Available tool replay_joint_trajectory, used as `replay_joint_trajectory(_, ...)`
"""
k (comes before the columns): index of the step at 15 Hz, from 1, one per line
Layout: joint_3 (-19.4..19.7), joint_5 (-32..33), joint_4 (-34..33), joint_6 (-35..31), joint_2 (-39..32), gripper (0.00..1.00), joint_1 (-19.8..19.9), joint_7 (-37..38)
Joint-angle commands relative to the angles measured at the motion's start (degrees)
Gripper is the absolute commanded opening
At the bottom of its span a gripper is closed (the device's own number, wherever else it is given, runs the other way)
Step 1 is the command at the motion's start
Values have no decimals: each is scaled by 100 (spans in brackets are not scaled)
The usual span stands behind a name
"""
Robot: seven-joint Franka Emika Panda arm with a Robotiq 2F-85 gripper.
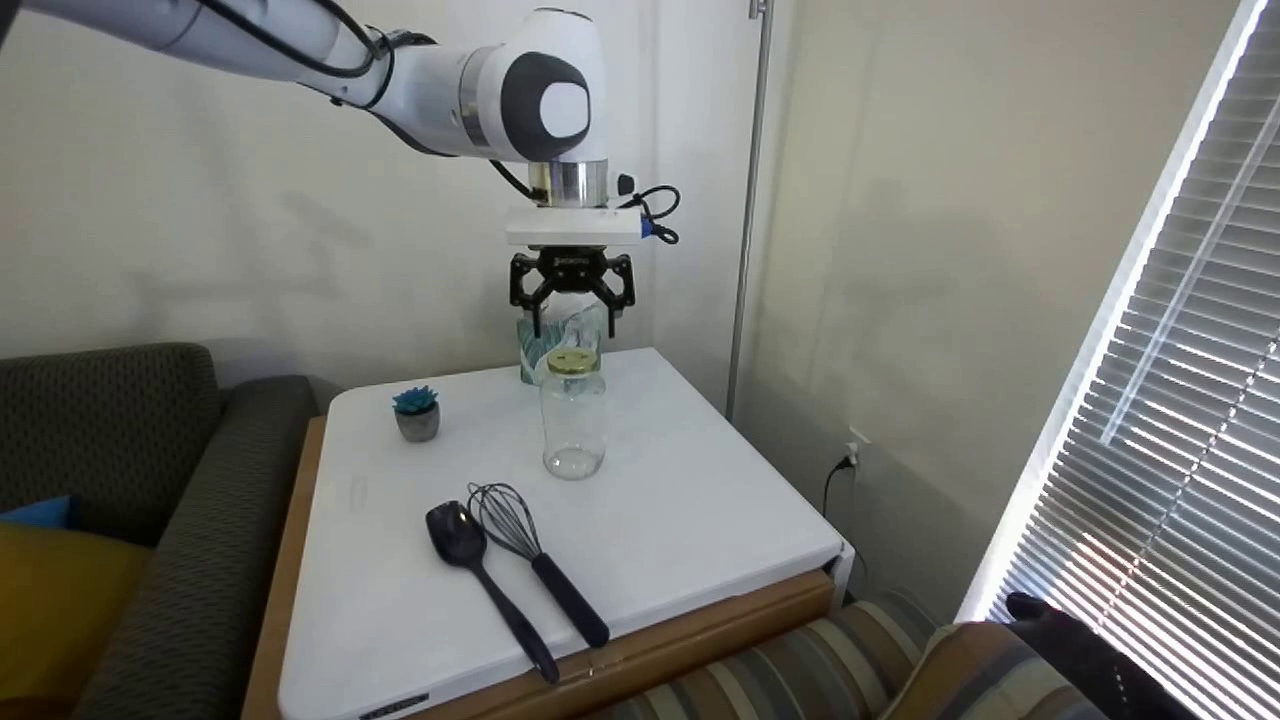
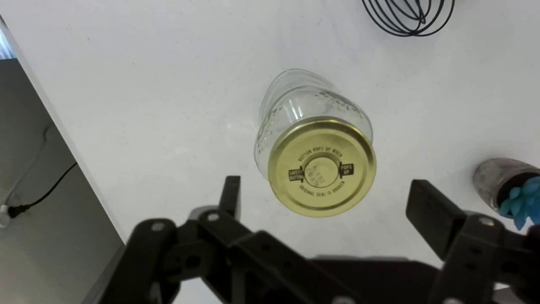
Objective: Take the lid off the bottle
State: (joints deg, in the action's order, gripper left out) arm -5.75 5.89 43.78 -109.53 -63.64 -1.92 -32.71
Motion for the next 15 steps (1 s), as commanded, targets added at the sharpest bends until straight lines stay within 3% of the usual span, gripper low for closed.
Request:
replay_joint_trajectory(1, -138, -100, -516, 356, -354, 100, 30, -334)
replay_joint_trajectory(15, -170, -25, -846, 731, -642, 100, -11, -340)
